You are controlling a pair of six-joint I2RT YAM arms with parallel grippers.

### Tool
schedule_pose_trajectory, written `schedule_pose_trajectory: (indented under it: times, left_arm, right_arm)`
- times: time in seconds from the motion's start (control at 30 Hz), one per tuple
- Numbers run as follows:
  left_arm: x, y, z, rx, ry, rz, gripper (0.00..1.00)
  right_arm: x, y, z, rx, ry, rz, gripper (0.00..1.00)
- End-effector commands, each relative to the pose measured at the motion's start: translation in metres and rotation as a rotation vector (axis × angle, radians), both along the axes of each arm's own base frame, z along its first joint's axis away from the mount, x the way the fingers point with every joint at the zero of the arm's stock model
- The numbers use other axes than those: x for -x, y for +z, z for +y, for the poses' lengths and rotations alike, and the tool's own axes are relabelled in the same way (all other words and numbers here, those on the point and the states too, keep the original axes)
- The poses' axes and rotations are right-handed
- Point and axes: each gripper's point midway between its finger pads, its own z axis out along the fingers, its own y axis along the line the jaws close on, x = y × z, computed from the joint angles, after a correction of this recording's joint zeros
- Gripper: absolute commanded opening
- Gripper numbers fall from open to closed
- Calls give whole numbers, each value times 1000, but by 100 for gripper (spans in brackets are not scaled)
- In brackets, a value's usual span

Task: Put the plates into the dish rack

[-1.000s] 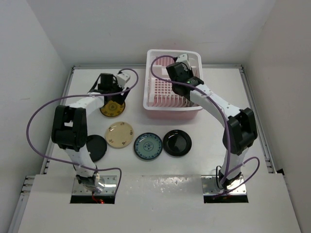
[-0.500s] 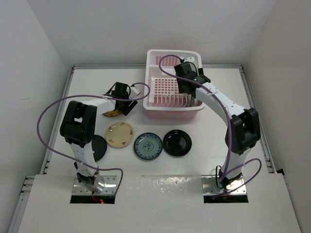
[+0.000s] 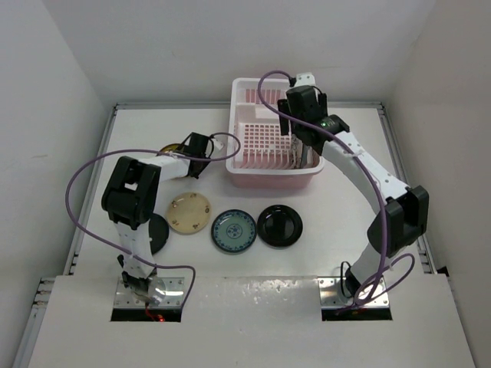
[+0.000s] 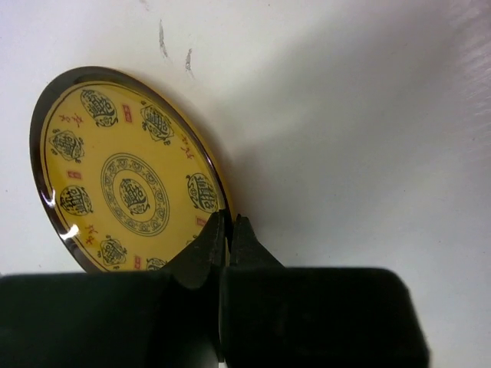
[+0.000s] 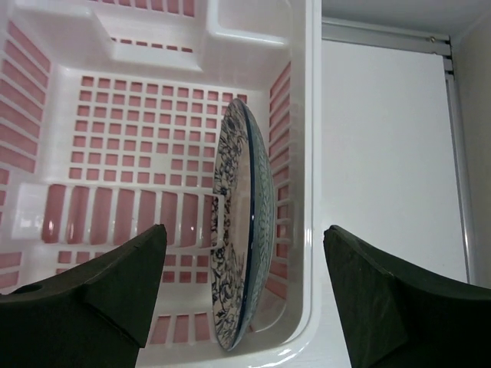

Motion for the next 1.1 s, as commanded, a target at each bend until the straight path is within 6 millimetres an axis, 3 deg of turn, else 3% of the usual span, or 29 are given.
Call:
schedule_pose_trajectory:
  times: [0.0, 0.1, 0.13, 0.2, 0.23, 0.27, 0.3, 0.37, 0.4, 0.47, 0.5, 0.6, 0.63, 0.67, 0.73, 0.77, 0.8, 0.83, 1.07]
  left_arm:
    - [-1, 13, 5, 85, 74, 0, 0]
    - [-18, 57, 16, 185, 97, -87, 0]
    - [-28, 88, 21, 241, 87, -149, 0]
    - [-37, 122, 24, 285, 63, -219, 0]
    - [-42, 141, 25, 317, 34, -253, 0]
    - [-49, 180, 20, 345, 4, -332, 0]
    - [-55, 204, 23, 358, -14, -394, 0]
    - [-62, 256, 13, 405, -97, -500, 0]
    - [-61, 284, 7, 420, -145, -560, 0]
    - [-55, 315, -19, 453, -299, -615, 0]
    - [-51, 329, -31, 464, -366, -641, 0]
    - [-31, 338, -76, 519, -590, -630, 0]
    - [-27, 341, -83, 539, -633, -629, 0]
    - [-15, 342, -105, 574, -726, -611, 0]
    - [-6, 332, -120, 601, -775, -580, 0]
    - [-1, 337, -128, 632, -807, -582, 0]
    - [0, 339, -130, 648, -813, -584, 0]
    - [-1, 334, -132, 654, -819, -571, 0]
    - [3, 324, -158, 670, -885, -554, 0]
  right_arm:
    - [-10, 52, 7, -108, 35, -132, 82]
    - [-15, 62, 23, -197, 113, -131, 83]
    - [-19, 66, 24, -215, 124, -128, 83]
    - [-24, 82, 45, -299, 193, -131, 83]
    - [-26, 83, 46, -327, 196, -116, 83]
    - [-32, 70, 60, -361, 222, -75, 84]
    - [-35, 95, 68, -411, 256, -113, 84]
    - [-44, 86, 83, -453, 288, -83, 84]
    - [-46, 103, 92, -523, 304, -108, 84]
    - [-54, 102, 110, -591, 351, -101, 84]
    - [-55, 114, 121, -655, 371, -120, 84]
    - [-63, 113, 153, -771, 430, -98, 84]
    - [-63, 130, 159, -801, 456, -124, 84]
    - [-64, 130, 162, -832, 445, -117, 84]
    - [-67, 125, 169, -868, 438, -111, 84]
    - [-66, 120, 169, -870, 425, -98, 84]
    - [-63, 125, 166, -874, 422, -110, 84]
    - [-64, 103, 166, -870, 402, -76, 84]
    - [-62, 77, 167, -861, 380, -25, 77]
